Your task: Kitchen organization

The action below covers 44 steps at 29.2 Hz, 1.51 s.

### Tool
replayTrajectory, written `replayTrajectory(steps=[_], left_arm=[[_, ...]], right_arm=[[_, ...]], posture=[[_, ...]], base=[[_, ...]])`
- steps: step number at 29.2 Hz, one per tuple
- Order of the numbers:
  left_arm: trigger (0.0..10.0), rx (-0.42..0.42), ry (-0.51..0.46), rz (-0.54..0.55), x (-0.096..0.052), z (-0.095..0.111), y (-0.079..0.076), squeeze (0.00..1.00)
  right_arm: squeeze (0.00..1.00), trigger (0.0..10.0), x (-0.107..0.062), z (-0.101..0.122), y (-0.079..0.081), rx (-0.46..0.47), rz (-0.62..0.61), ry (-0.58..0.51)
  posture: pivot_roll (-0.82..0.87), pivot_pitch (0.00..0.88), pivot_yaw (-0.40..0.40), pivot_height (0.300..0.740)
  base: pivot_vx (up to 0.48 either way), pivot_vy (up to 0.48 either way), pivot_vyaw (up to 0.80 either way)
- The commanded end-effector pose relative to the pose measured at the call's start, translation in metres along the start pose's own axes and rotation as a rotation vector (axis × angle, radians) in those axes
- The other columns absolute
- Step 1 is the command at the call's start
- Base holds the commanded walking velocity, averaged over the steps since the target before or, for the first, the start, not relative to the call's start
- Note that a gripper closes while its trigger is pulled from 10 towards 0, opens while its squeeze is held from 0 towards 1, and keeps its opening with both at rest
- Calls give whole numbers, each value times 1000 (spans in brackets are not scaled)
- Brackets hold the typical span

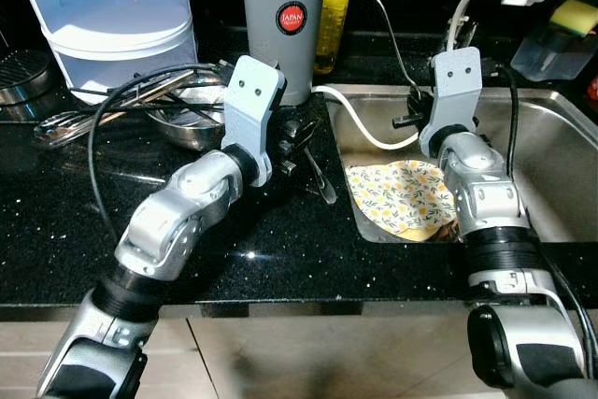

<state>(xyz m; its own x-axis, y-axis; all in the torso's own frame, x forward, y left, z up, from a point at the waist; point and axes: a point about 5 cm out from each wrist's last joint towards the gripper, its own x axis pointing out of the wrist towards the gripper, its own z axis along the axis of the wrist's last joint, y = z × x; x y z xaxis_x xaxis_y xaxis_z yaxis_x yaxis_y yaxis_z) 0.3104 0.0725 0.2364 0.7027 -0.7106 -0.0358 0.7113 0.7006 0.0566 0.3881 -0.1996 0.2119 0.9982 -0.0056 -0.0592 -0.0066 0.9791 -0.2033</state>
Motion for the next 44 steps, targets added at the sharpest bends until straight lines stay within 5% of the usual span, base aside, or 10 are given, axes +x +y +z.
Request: replayTrajectory(steps=[1, 9, 17, 30, 40, 41, 42, 44], left_arm=[[10000, -7, 72, -66, 2, -6, -1, 0], [10000, 80, 98, -178, 15, 3, -3, 0], [10000, 66, 108, -203, 18, 1, -3, 0], [10000, 58, 108, -319, 25, -3, -22, 0], [10000, 52, 104, -322, 26, -4, -22, 0], [10000, 52, 103, -321, 26, -5, -22, 0], [10000, 49, 101, -319, 26, -5, -22, 0], [10000, 48, 99, -317, 26, -5, -22, 0]], right_arm=[[0, 10000, 6, 4, -10, -21, -43, 12], [0, 10000, 15, -7, -21, -5, -82, 127], [0, 10000, 12, -28, -23, -31, -80, 192], [0, 10000, -1, -47, -45, -207, 41, 291], [0, 10000, -7, -56, -44, -129, 113, 342], [875, 10000, -8, -58, -44, -123, 116, 345], [1000, 10000, -9, -58, -43, -106, 126, 341], [1000, 10000, -9, -56, -43, -90, 127, 332]], posture=[[105, 44, -10, 740], [108, 83, 17, 740], [95, 107, 47, 740], [12, 123, 96, 740], [4, 110, 94, 740], [3, 108, 94, 740], [2, 106, 94, 740], [2, 104, 94, 740]], base=[[0, 0, 0], [0, 0, 0], [0, 0, 0], [0, 0, 0], [0, 0, 0], [0, 0, 0], [0, 0, 0], [0, 0, 0]])
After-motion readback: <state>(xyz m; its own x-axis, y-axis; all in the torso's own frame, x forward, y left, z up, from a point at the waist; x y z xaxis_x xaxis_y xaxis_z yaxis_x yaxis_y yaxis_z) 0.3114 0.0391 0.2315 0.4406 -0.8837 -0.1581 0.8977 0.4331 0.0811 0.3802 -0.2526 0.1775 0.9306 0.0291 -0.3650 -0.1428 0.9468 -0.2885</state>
